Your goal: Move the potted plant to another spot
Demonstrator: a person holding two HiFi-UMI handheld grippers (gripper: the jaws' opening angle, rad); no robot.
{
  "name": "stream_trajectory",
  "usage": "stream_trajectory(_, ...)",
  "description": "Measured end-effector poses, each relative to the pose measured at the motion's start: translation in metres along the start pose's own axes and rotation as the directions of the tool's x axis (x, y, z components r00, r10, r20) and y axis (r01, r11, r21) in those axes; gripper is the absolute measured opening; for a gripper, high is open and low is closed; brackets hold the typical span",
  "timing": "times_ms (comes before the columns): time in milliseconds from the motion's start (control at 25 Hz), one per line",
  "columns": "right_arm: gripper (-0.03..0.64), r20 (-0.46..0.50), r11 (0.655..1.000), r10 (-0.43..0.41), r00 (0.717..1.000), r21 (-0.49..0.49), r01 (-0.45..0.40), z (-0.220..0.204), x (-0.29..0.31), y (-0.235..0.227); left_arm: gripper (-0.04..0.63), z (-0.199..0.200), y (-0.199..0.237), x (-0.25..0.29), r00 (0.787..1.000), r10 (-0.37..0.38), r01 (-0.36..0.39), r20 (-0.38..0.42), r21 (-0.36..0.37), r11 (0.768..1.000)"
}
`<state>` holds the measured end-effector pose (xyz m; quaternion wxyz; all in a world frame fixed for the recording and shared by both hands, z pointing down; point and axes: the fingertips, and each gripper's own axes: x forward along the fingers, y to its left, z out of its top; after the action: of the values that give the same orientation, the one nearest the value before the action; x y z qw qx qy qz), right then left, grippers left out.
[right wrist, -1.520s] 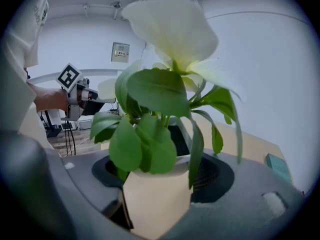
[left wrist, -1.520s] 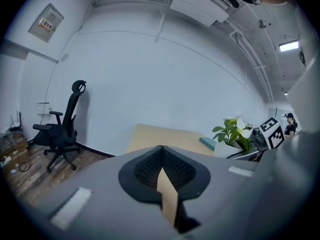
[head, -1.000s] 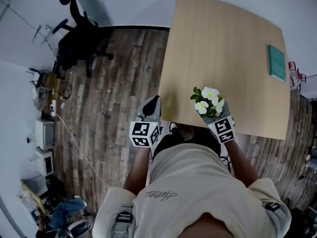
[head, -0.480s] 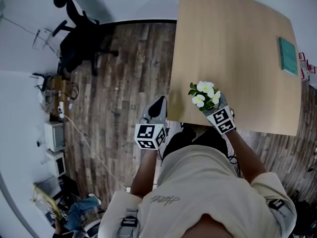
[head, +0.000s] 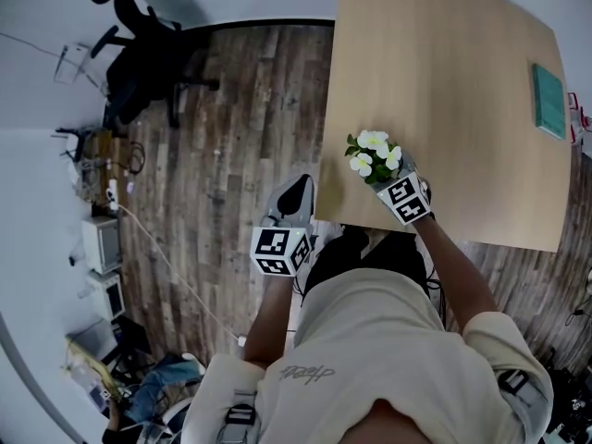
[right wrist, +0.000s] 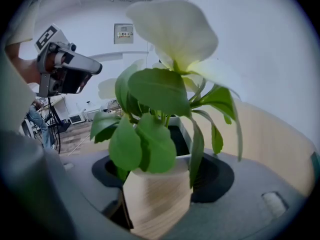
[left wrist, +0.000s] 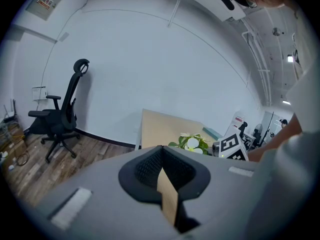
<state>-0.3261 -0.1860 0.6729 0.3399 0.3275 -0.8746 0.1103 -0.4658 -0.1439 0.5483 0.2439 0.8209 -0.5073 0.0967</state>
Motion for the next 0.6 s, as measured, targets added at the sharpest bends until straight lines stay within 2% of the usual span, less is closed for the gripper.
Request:
stream_trajectory(200,0.334,-0.011,0.999,-0.002,1.0,0.032,0.002,-0.002,0.023,-0.012,0.017,-0.004,0.002,0.004,1.0,0.009,-0.009,-0.014,-0.007,1.0)
stream_trajectory(600,0.334,-0.005,0.999,0.015,1.0,0.033,-0.015,0.011,0.05,-0.022,0.017,0.006,0.008,0.013,1.0,0.012,-0.012,-0.017,-0.005,1.0)
